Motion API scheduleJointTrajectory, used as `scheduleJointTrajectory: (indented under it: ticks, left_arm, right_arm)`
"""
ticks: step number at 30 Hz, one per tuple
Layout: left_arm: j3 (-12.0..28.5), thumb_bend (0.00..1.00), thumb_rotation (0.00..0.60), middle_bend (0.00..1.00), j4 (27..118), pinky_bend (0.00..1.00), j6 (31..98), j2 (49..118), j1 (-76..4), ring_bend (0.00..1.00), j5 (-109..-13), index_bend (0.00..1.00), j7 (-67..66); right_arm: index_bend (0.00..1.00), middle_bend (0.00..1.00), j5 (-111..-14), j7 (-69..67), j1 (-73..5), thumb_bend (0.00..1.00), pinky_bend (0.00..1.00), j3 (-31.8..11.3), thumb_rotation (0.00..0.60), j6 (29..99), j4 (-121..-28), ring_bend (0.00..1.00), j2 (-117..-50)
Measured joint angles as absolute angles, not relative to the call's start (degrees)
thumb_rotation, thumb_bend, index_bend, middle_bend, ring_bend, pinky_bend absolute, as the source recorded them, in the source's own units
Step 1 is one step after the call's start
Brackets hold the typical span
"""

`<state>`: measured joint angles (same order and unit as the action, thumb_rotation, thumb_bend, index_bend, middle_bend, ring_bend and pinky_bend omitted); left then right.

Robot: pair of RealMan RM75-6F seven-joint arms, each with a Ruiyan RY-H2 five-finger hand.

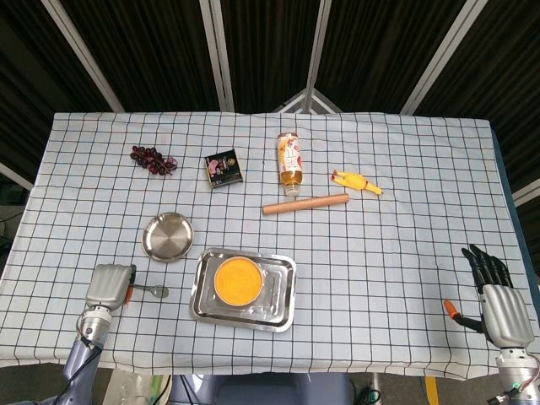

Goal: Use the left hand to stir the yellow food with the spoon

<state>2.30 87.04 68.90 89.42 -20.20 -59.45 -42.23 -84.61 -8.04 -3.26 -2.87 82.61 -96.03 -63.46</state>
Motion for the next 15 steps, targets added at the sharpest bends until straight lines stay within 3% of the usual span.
scheduleJointTrajectory:
  ticks: [11, 15]
  left_arm:
    - [2.05, 0.6, 0.6, 1.0, 89.21, 1.0, 72.37, 88.09, -20.23, 1.0, -64.87, 0.65, -41.12]
    - [2.5, 0.62, 0.6, 1.0, 92.06, 1.0, 73.56, 86.55, -20.41, 1.0, -65.82, 0.74, -41.37]
  right_arm:
    - [0.0, 0.0, -84.63, -8.01, -3.23, 0.34, 0.0, -2.87, 0.6, 82.63, -96.11, 0.0, -63.4]
    - [0.0, 0.0, -84.69, -8.07, -3.18, 0.34, 0.0, -2.82, 0.6, 82.69, -96.16, 0.0, -63.37]
